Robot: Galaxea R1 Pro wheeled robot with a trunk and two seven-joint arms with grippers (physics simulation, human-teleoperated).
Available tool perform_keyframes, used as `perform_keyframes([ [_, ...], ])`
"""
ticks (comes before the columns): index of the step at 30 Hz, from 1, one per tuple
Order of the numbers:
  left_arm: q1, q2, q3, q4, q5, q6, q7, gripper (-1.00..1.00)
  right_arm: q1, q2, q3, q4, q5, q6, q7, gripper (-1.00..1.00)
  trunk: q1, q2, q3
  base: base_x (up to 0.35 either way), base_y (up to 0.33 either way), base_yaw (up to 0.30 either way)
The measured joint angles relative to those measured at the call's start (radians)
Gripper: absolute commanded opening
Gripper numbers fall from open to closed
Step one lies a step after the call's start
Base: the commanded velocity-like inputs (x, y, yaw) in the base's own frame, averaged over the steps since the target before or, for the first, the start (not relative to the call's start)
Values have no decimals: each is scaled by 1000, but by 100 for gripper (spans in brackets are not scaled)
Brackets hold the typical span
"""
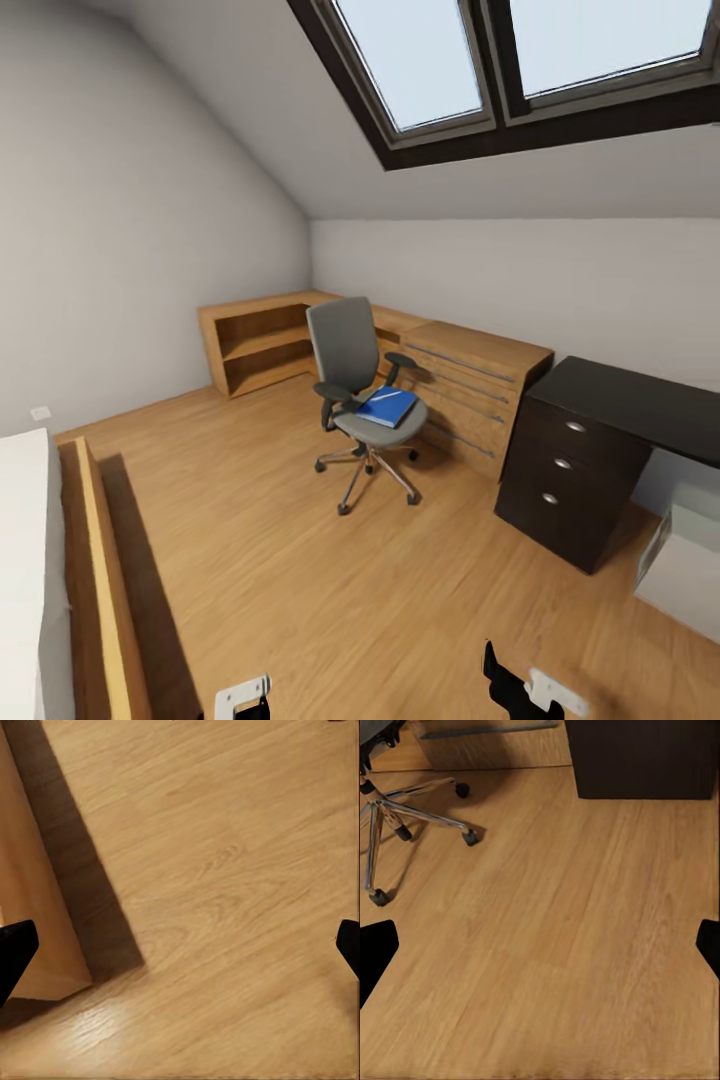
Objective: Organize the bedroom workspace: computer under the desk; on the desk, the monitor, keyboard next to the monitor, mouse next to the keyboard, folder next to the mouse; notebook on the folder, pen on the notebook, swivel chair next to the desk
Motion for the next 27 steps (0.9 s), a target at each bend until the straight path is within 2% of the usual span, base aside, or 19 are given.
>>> perform_keyframes([
  [10, 0, 1, 2, 0, 0, 0, 1, 100, 0, 3, 0, 1, 5, 2, 0, 100, -38, 70, 22, -339, 130, -223],
  [16, 0, 1, 3, 0, 2, 1, -1, 100, 0, 4, 1, 1, 29, 2, 0, 100, -61, 112, 33, -339, 130, -174],
  [17, 0, 2, 3, 0, 2, 1, -1, 100, 0, 5, 2, 1, 48, 3, 0, 100, -65, 119, 35, -339, 130, -173],
  [27, 0, 2, 2, 0, 2, 1, -1, 100, 0, 6, 1, 2, 55, 3, 0, 100, -103, 189, 52, -339, 130, -173],
])
